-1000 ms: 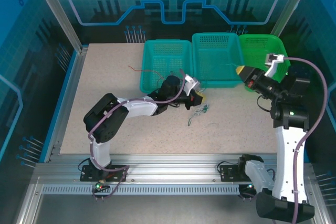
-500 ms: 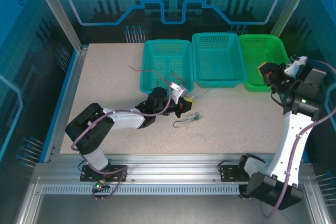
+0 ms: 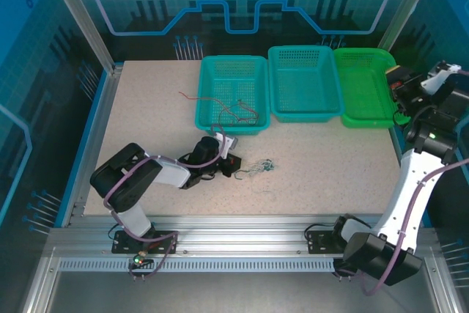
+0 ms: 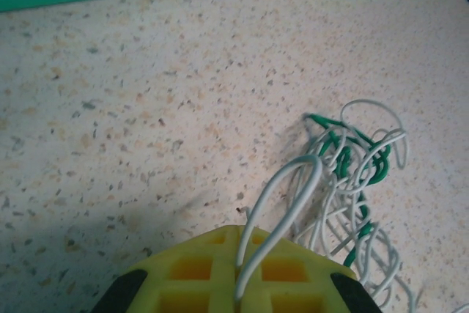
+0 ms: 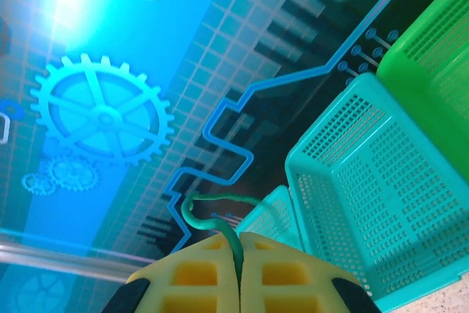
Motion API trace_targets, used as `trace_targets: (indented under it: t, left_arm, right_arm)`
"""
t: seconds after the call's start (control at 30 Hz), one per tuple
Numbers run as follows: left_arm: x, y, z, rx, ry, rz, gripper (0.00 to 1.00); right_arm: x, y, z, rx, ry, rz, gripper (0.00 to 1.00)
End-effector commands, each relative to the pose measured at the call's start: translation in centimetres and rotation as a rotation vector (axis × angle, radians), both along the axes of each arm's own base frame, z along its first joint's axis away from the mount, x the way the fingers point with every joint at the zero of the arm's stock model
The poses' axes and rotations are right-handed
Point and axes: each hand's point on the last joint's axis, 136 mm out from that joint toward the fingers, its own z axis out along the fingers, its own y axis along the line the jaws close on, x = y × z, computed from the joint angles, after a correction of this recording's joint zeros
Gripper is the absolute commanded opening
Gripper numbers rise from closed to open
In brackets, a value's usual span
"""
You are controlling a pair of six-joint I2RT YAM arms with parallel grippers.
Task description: Untangle the cables
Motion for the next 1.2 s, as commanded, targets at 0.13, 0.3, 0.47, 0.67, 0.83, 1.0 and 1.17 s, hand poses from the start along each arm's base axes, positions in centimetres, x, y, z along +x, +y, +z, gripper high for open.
trace_targets:
  t: [0.13, 0.3, 0.47, 0.67, 0.83, 1.0, 1.17]
  left_arm:
    - [0.1, -1.6, 4.6, -0.156, -0.101, -0.044, 0.15]
    - [-0.1, -1.2, 5.9, -0.170, -0.123, -0.033, 0.45]
    - [-0.3, -0.2, 8.7, -0.168, -0.183, -0.005, 0.76]
    - [-1.0, 1.4, 13.2, -0.149, -0.269, 0.026, 0.99]
    - [-1.7, 2.7, 16.7, -0.121, -0.329, 0.040, 0.99]
    - [-1.3, 4.4, 17.7, -0.053, -0.312, 0.120, 0.99]
    - [-0.7, 5.5, 16.6, 0.027, -0.209, 0.193, 0.99]
  right_arm:
    - [3.9, 4.3, -1.9, -0.054, -0.032, 0.164, 0.00]
    - [7.2, 5.8, -4.0, -0.060, -0.023, 0.195, 0.00]
    - [10.6, 7.1, -6.9, -0.060, 0.001, 0.225, 0.00]
    - [13.6, 9.5, -11.0, -0.095, 0.052, 0.277, 0.00]
    - [16.8, 10.3, -15.4, -0.101, 0.135, 0.288, 0.00]
    - [19.1, 12.3, -18.7, -0.116, 0.252, 0.403, 0.57]
    - [17.2, 11.6, -18.4, -0.279, 0.324, 0.366, 0.87]
